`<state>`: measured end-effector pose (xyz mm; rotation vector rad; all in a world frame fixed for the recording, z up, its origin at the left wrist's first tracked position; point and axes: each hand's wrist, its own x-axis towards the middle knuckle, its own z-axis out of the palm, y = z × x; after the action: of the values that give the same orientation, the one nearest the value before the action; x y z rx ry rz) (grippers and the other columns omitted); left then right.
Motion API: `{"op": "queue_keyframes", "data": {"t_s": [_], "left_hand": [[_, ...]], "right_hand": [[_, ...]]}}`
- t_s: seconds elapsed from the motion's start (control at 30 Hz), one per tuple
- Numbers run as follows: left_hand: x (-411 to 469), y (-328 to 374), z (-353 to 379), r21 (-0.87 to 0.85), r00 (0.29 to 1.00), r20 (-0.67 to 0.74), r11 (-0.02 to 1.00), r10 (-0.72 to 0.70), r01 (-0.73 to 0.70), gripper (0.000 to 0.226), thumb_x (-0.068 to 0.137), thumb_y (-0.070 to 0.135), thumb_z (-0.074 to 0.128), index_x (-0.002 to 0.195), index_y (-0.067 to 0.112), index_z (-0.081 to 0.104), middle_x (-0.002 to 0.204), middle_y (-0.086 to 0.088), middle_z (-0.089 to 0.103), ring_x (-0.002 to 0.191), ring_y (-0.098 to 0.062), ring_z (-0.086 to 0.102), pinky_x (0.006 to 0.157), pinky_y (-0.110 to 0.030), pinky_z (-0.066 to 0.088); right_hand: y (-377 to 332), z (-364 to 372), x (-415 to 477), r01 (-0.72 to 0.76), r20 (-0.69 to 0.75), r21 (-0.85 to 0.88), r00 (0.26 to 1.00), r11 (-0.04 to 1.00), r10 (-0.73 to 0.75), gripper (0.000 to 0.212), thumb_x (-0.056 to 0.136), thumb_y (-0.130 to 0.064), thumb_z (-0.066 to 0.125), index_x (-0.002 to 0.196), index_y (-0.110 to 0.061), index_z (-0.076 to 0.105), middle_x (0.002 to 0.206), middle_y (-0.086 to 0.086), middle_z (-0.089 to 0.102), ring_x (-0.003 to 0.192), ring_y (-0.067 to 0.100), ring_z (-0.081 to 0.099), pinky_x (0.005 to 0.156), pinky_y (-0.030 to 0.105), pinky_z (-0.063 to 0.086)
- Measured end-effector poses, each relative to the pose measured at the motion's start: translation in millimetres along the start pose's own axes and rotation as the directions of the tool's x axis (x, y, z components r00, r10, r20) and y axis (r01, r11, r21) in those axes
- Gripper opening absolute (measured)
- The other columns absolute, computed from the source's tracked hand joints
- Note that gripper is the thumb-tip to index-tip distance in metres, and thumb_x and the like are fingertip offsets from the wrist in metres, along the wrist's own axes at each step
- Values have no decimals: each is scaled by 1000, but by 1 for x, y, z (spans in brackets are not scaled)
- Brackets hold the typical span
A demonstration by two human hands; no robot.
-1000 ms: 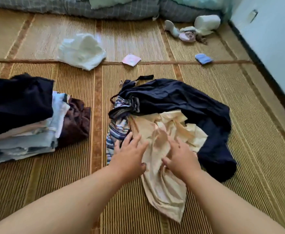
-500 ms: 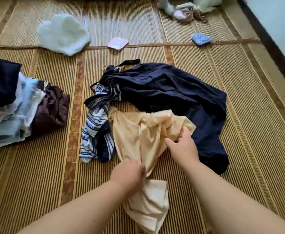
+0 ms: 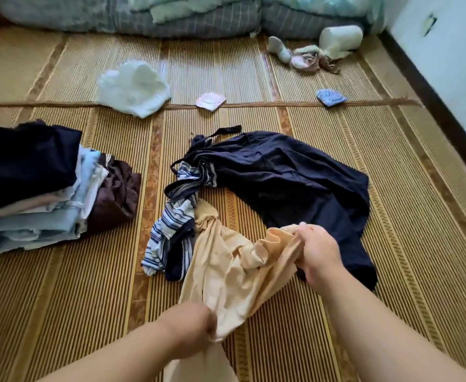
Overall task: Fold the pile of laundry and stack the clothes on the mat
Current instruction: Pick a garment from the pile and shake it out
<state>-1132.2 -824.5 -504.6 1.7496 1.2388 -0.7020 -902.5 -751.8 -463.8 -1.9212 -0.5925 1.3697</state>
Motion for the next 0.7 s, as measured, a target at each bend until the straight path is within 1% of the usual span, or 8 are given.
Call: {"op": "queue_keyframes", "data": {"t_s": [0.07,0.1,0.23,0.4,0.47,0.53,0.6,0.7], "left_hand": [[-13,5,-8,-77,998,-56,996,35,-39,26,90,37,60,114,27,64,120,2,63,107,-17,59,91,-30,48],[-20,9,-11,-114,995,-85,992,45,-55,38,88,46,63,121,29,58,128,4,59,113,-16,56,96,-31,46],[-58,34,-39,-425,955,-295,894,9,-140,104,70,63,72,152,30,17,154,5,31,136,-14,38,114,-33,31],[-130,79,-119,-643,815,-576,651,-65,-402,139,47,67,80,151,37,-9,143,11,23,134,-17,33,111,-37,34],[-165,96,-155,-642,750,-658,564,-57,-520,129,45,64,75,151,29,11,138,9,38,127,-18,43,107,-40,42],[-198,117,-182,-629,717,-696,449,40,-635,71,63,50,73,124,21,54,114,3,62,104,-13,60,88,-26,53],[-234,138,-204,-619,707,-696,393,126,-680,12,89,26,63,99,18,64,93,1,67,89,-14,62,74,-13,50],[-276,157,-226,-753,785,-593,223,178,-619,30,84,29,62,107,10,65,104,-19,67,96,-30,64,89,-40,51]], "right_hand": [[-29,-6,-27,-121,161,369,985,921,65,41,104,-25,36,119,5,59,114,27,66,108,39,64,92,49,51],[-46,-10,-39,-139,211,423,976,895,52,45,105,-26,34,126,9,53,120,29,63,113,40,61,93,49,51],[-132,-11,-97,-38,251,421,965,906,-77,39,105,-24,36,122,5,57,109,22,69,99,31,69,75,40,59],[-224,-7,-196,91,309,432,920,897,-242,31,103,-20,39,107,-1,64,97,16,70,85,24,72,68,36,59],[-252,-11,-237,104,330,508,894,855,-304,34,103,-22,38,113,1,62,106,16,69,98,24,69,84,40,57],[-275,-16,-277,116,334,612,859,782,-388,38,104,-24,36,121,3,57,119,15,64,111,24,63,98,40,51],[-295,-24,-307,149,310,667,836,730,-453,40,103,-26,39,123,4,56,123,18,64,111,26,64,97,39,52],[-314,-45,-330,282,258,564,832,776,-490,33,101,-30,47,119,-6,60,107,14,68,98,25,68,79,39,57]]}}
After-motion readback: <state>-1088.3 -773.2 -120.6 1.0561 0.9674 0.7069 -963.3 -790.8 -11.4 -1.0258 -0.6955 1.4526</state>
